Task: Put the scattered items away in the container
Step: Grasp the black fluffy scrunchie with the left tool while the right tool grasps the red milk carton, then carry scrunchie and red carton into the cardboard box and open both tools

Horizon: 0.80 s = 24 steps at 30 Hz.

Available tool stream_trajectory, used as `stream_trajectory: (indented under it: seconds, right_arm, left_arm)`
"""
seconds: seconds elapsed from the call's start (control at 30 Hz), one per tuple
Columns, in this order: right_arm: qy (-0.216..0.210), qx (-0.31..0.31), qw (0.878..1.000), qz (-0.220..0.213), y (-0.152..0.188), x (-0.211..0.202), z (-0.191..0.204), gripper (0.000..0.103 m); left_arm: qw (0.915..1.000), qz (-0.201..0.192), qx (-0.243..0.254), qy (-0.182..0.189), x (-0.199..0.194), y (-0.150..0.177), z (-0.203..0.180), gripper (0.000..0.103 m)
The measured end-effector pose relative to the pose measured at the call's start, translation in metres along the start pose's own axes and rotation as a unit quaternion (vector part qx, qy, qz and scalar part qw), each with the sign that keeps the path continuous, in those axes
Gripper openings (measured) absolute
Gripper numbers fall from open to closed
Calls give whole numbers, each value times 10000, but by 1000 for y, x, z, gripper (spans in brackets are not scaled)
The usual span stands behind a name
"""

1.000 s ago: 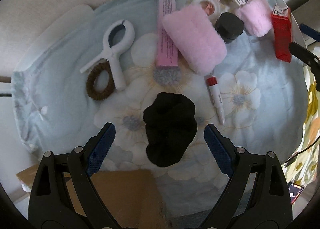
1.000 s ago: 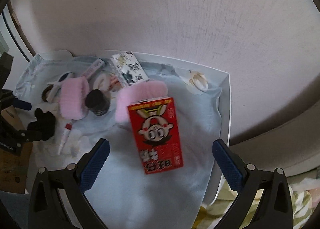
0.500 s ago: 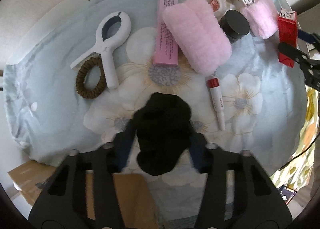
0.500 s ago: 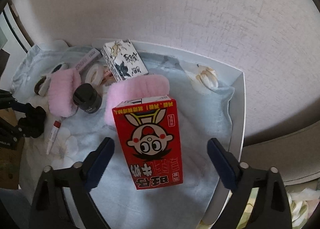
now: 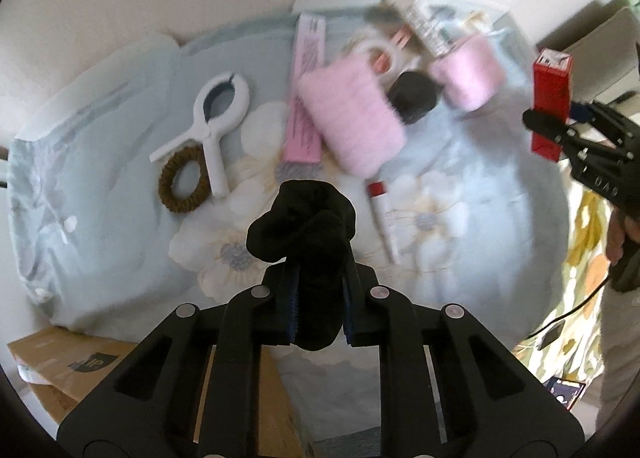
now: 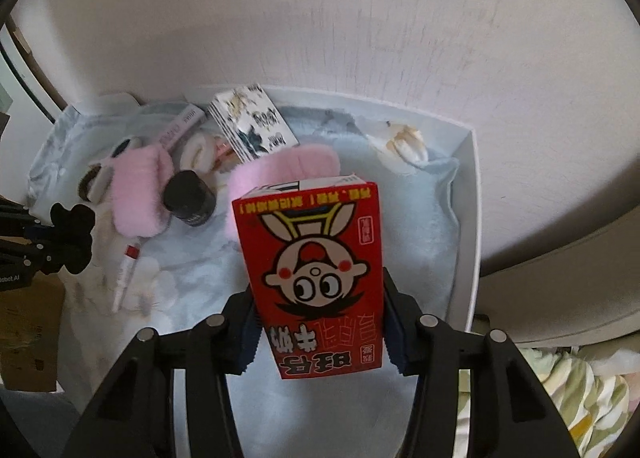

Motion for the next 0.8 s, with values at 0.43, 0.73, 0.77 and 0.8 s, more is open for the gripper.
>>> stream_trajectory:
  seconds: [0.43, 0.73, 0.77, 0.8]
  right_arm:
    - [125, 2, 9985, -541, 20, -72, 31, 47]
    - [49, -232, 9953, -934, 48, -121, 84, 47]
    - [-20, -249, 9948, -982, 52, -127, 90, 47]
    - [-77, -271, 9943, -1030, 56, -132, 96, 47]
  left_arm:
    - [9948, -887, 302, 402, -80, 20, -27, 14]
    - [9854, -1584, 321, 542, -136, 90, 8, 14]
    - [9842, -1658, 263, 556, -141, 101, 17, 14]
    - [9835, -1704, 218, 562, -145, 109, 23, 14]
Point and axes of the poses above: each gripper's, at about its wrist camera, not at the fingertips, and x roughly the way its jaws point, z to its left, y to its underside, the point moved 2 cm from there along x, roughly the way its jaws point, and after that the axes turned 12 degrees about z, right-handed, at the moved point
